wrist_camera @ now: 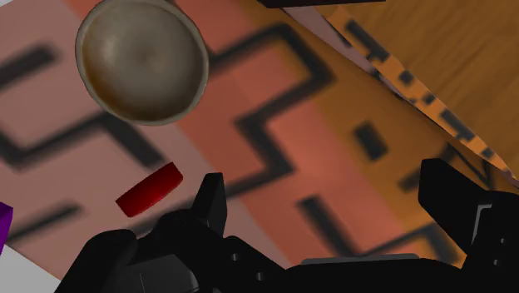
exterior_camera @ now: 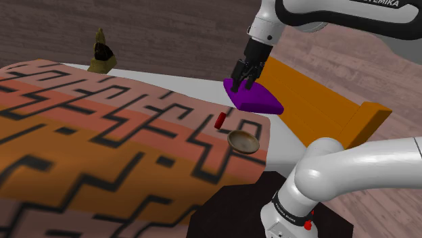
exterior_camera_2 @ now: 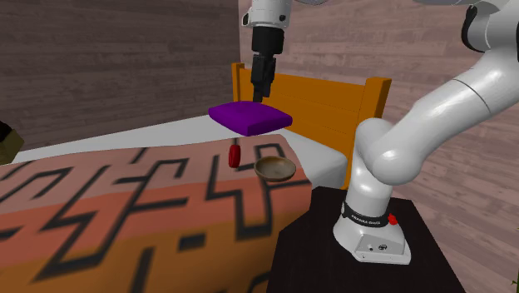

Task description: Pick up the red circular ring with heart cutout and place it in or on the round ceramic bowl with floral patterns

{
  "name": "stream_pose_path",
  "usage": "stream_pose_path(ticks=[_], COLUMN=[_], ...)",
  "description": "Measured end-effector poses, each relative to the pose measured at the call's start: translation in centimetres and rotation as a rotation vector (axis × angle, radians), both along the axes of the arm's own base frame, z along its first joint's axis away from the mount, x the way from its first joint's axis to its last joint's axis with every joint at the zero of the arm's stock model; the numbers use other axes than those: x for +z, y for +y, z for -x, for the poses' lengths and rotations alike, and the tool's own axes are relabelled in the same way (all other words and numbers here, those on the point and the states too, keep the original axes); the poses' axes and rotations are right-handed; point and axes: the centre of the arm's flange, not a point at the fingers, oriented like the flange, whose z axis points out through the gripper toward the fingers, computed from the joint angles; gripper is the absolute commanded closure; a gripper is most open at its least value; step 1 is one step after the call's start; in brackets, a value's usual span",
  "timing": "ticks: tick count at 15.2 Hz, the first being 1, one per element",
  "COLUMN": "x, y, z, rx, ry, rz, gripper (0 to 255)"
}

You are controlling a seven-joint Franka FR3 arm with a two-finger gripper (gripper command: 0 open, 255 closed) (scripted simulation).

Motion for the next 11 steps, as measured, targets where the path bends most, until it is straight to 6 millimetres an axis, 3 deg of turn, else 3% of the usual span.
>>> stream_pose_path(ticks=[4,11], x=[-1.7,-7.6], y=[-1.3,-5.7], z=[-1.8,-7.2], rx=[-0.037,-0.161], ry=[0.008,0.03], rz=[-0.004,-0.017], gripper=[0,0])
